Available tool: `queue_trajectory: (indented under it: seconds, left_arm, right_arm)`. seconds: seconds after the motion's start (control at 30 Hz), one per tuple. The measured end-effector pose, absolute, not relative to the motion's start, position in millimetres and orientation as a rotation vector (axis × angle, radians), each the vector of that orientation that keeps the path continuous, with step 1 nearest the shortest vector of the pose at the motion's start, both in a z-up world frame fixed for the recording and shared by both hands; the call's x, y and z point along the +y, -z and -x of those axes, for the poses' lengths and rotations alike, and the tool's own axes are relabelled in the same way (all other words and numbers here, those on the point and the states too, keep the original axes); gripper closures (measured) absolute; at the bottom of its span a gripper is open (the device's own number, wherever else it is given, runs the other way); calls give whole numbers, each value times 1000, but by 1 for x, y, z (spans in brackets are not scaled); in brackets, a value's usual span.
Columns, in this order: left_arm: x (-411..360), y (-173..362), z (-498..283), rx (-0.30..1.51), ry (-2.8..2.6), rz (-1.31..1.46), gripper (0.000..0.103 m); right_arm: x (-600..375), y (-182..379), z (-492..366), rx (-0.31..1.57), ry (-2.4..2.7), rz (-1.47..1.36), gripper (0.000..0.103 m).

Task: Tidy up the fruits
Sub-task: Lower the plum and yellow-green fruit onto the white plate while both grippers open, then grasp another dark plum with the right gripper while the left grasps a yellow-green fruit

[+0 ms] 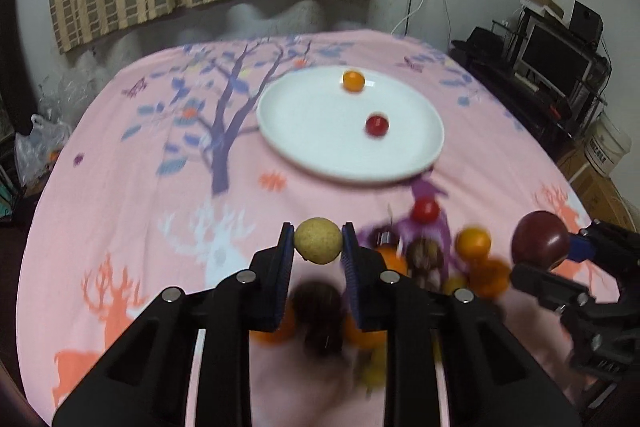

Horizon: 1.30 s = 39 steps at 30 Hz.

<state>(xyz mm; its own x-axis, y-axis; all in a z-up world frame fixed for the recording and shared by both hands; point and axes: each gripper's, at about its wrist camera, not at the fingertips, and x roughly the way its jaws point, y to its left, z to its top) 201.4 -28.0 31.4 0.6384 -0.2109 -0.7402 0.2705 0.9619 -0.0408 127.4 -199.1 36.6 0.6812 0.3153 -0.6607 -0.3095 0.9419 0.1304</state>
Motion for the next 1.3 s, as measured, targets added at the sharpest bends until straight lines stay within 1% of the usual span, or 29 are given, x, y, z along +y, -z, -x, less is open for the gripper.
queue_trajectory:
  seconds: [0.13, 0.27, 0.37, 0.4, 0.43, 0.47, 0.5, 0.53, 0.8, 0.87, 0.93, 1.07, 1.13, 1.3]
  left_arm:
    - [-52, -22, -262, 868, 242, -48, 80]
    - [-65, -1, -303, 922, 211, -56, 80]
    - [-70, 12, -318, 951, 200, -62, 79]
    - [-70, 16, -322, 958, 198, -56, 76]
    - [-70, 19, -326, 964, 195, -49, 61]
    - [-68, 21, -327, 968, 187, -41, 52]
    - [-67, 22, -327, 963, 172, -33, 37]
    - [-64, 21, -324, 950, 161, -24, 33]
    - [-45, 5, -284, 936, 178, 15, 32]
    - [-39, 1, -267, 927, 183, 21, 30]
    - [-31, -3, -248, 911, 178, 27, 23]
    - [-15, -5, -211, 877, 160, 32, 20]
    - [-7, -3, -194, 877, 158, 44, 16]
    - [11, 8, -161, 898, 158, 74, 16]
  right_arm:
    - [-203, -32, -185, 736, -304, 8, 62]
    - [-211, -11, -243, 805, -265, 13, 62]
    - [-214, 4, -266, 859, -254, 21, 62]
    - [-214, 9, -272, 872, -246, 25, 61]
    - [-214, 14, -275, 882, -240, 24, 60]
    - [-215, 17, -279, 894, -233, 20, 60]
    - [-214, 19, -279, 900, -231, 16, 60]
    - [-216, 20, -278, 894, -232, 0, 59]
    - [-224, 8, -235, 869, -259, -53, 58]
    - [-227, 6, -219, 867, -268, -66, 57]
    - [-229, 4, -202, 862, -271, -76, 54]
    - [-233, 2, -165, 858, -267, -90, 54]
    - [-234, 2, -149, 859, -263, -93, 54]
    - [-231, 7, -108, 880, -249, -80, 54]
